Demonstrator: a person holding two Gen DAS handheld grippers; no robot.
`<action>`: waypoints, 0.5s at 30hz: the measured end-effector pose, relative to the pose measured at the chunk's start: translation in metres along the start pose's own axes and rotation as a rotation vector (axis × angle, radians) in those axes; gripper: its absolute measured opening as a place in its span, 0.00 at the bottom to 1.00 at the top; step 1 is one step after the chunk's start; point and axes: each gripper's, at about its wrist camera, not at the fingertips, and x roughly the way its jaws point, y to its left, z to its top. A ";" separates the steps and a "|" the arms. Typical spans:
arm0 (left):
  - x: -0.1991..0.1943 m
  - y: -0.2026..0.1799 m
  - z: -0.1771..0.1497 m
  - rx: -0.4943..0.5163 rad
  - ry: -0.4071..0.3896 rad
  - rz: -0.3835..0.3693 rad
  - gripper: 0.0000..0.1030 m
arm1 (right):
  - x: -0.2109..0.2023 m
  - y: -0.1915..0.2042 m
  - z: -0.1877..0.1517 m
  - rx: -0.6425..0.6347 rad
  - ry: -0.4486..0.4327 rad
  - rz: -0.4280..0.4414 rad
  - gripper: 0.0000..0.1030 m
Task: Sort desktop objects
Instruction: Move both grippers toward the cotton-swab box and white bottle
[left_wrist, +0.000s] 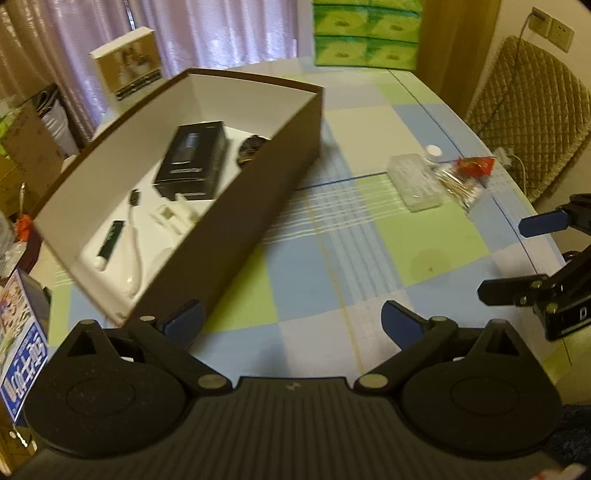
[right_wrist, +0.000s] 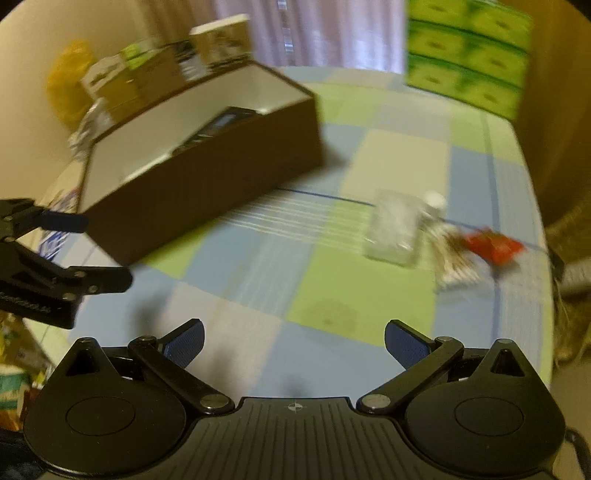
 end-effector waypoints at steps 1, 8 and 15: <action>0.003 -0.004 0.002 0.005 0.003 -0.005 0.98 | -0.001 -0.007 -0.003 0.019 0.002 -0.012 0.98; 0.024 -0.029 0.017 0.036 0.017 -0.046 0.97 | -0.008 -0.046 -0.015 0.110 -0.011 -0.080 0.98; 0.048 -0.060 0.033 0.070 0.023 -0.096 0.97 | -0.009 -0.076 -0.021 0.159 -0.055 -0.146 0.98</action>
